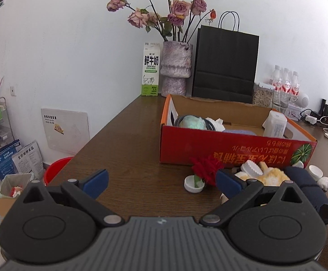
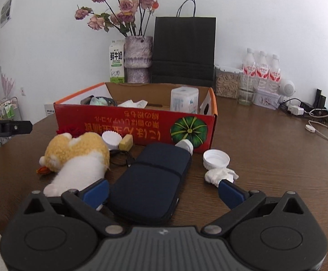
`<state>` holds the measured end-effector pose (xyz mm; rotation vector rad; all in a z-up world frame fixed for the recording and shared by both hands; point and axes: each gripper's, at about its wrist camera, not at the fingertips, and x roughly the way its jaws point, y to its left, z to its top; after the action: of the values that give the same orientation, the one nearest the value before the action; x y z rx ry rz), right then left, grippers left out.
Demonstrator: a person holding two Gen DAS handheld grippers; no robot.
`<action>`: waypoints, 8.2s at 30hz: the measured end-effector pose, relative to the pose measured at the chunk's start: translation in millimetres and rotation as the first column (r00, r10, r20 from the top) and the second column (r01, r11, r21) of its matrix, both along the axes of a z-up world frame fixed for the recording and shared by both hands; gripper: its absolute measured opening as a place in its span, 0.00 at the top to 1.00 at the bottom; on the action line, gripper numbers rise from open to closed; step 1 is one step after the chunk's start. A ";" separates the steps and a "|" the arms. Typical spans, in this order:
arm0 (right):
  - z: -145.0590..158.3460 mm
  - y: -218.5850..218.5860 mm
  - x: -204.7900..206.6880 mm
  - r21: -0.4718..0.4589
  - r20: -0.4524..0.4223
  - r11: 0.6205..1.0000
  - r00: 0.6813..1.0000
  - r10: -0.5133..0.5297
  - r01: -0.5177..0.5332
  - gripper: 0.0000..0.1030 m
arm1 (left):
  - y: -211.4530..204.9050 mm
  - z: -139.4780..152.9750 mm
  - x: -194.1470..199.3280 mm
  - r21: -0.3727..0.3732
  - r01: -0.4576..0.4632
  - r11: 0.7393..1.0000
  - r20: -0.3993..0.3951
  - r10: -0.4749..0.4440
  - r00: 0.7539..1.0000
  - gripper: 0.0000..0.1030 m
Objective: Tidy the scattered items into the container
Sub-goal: 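Withdraw both grippers from the box toward the remaining items, then grasp the plush toy with the left gripper while the right gripper grasps the navy pouch, then lower the plush toy and navy pouch into the box and open both grippers, then withdraw both grippers from the box back toward the table items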
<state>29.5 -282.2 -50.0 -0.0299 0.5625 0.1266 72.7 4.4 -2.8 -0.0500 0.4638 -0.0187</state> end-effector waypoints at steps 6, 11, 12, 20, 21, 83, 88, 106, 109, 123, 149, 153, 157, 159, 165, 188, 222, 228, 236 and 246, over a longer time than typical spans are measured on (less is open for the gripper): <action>-5.9 -2.6 3.5 0.003 -0.029 1.000 1.000 -0.007 0.007 0.00 | 5.3 -16.7 1.1 -0.003 -0.021 1.000 -0.058 0.021 0.998 0.00; -9.9 -5.4 3.3 0.064 -0.035 0.998 0.999 -0.008 0.010 0.00 | 5.3 -19.2 1.4 -0.008 -0.017 1.000 -0.071 0.016 0.997 0.00; -9.1 -5.2 1.1 0.082 -0.018 0.996 1.000 -0.023 0.025 0.00 | 4.2 -19.3 1.0 -0.006 -0.015 1.000 -0.071 0.015 0.997 0.00; 1.0 -4.0 7.1 0.057 0.013 0.993 0.995 -0.100 0.099 0.00 | 0.9 -17.9 -0.7 -0.003 -0.004 1.000 -0.068 0.004 0.998 0.00; 2.1 -5.0 9.6 0.060 0.006 0.994 0.995 -0.096 0.095 0.00 | 0.6 -16.8 -1.2 -0.002 -0.003 1.000 -0.065 0.003 0.998 0.00; 13.0 -30.8 20.9 0.100 0.017 0.995 1.000 -0.010 0.008 0.41 | -120.6 9.2 24.8 -0.042 0.224 0.974 -0.345 -0.224 0.911 0.00; 11.0 -40.2 21.4 0.120 0.023 0.993 1.000 -0.021 0.018 0.42 | -132.6 6.1 37.6 -0.053 0.191 0.980 -0.398 -0.196 0.896 0.00; 2.2 -45.9 17.2 0.139 0.022 0.990 1.000 -0.001 -0.002 0.42 | -139.5 -8.0 49.4 -0.057 0.184 0.981 -0.469 -0.189 0.863 0.53; 4.1 -45.0 14.6 0.135 0.033 0.991 0.999 -0.004 -0.001 0.42 | -136.2 -6.2 45.4 -0.053 0.185 0.981 -0.449 -0.189 0.874 0.54; 26.9 -26.4 18.0 0.110 0.093 0.994 0.996 0.005 -0.015 0.42 | -115.2 25.4 32.9 -0.109 0.192 0.975 -0.304 -0.216 0.928 0.54; 65.8 45.1 153.2 0.170 0.146 0.985 0.988 -0.051 0.025 0.42 | -55.1 68.5 147.0 -0.288 0.149 0.946 -0.090 -0.181 0.979 0.53; 56.4 50.6 181.2 0.183 0.123 0.982 0.990 -0.062 0.039 0.42 | -50.8 60.0 174.3 -0.281 0.122 0.952 -0.065 -0.146 0.987 0.53; 44.2 48.8 197.3 0.171 0.095 0.983 0.992 -0.078 0.061 0.42 | -50.5 47.7 200.2 -0.274 0.099 0.957 -0.081 -0.126 0.989 0.54; 36.3 44.1 202.5 0.173 0.070 0.982 0.994 -0.088 0.074 0.42 | -51.1 38.1 206.8 -0.273 0.096 0.957 -0.081 -0.122 0.989 0.53; 19.8 34.0 215.5 0.177 -0.007 0.977 0.993 -0.120 0.120 0.42 | -54.9 11.3 212.5 -0.240 0.115 0.964 -0.141 -0.151 0.978 0.54; 38.4 43.6 176.3 0.120 0.157 0.991 0.984 -0.080 0.062 0.00 | -67.9 23.3 180.5 -0.101 0.097 0.990 0.039 -0.093 0.995 0.00; 78.8 44.3 132.3 0.102 0.219 0.992 0.971 -0.097 0.076 0.00 | -55.0 70.6 127.5 -0.084 0.082 0.993 0.133 -0.071 0.989 0.00; 89.1 41.3 106.9 0.096 0.239 0.992 0.966 -0.102 0.081 0.00 | -51.8 77.9 106.6 -0.085 0.088 0.992 0.144 -0.075 0.987 0.00; 91.6 31.0 70.7 0.085 0.247 0.993 0.963 -0.106 0.087 0.00 | -45.5 81.0 77.2 -0.078 0.091 0.993 0.151 -0.078 0.985 0.00; 71.0 6.4 31.4 0.082 0.200 0.992 0.973 -0.113 0.098 0.00 | -33.9 69.5 42.1 -0.059 0.093 0.994 0.121 -0.085 0.989 0.00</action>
<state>61.0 -275.8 21.0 0.0562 0.3526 0.0391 114.8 -29.5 66.6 -0.0913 0.3461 -0.1237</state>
